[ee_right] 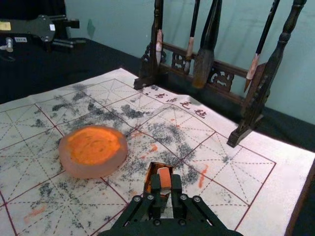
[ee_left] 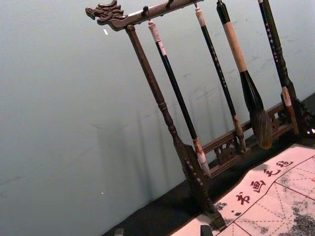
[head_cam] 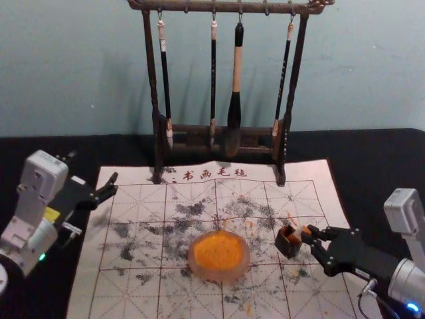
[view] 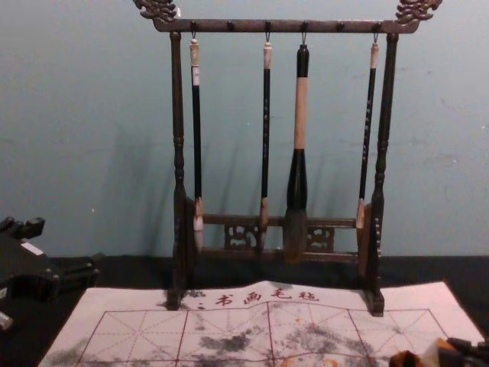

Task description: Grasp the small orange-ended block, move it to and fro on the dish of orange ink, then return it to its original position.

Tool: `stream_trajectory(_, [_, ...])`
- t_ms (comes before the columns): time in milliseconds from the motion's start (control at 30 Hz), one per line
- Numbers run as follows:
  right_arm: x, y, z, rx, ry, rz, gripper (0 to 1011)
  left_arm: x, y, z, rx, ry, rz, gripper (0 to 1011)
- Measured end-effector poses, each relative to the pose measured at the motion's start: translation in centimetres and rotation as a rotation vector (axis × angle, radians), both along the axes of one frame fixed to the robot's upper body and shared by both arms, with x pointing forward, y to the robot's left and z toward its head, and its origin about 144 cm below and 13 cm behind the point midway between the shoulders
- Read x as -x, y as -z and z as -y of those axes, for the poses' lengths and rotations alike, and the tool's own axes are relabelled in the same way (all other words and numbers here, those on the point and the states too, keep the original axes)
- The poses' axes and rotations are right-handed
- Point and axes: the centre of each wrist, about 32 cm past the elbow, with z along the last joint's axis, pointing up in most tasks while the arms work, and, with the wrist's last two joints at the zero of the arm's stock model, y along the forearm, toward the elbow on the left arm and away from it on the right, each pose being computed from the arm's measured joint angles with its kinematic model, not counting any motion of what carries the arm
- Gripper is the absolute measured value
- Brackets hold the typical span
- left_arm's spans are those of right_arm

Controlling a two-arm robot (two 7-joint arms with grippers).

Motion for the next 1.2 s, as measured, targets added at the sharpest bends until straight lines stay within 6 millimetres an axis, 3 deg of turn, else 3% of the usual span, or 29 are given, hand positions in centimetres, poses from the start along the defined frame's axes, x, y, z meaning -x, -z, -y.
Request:
stream_trajectory(400, [0.1,-0.6,0.1,-0.025,-0.017,0.031,98,0.0,0.0,0.0,0.000,0.000,0.000,1001])
stream_trajectory(833, [0.8,-3.9,0.2,0.029,-0.034,0.096,98,0.0,0.0,0.0,0.000,0.000,0.000,1001])
stream_trajectory(1200, [-0.8,-5.1,0.0,0.030,-0.082,0.126,98,0.0,0.0,0.0,0.000,0.000,0.000,1001])
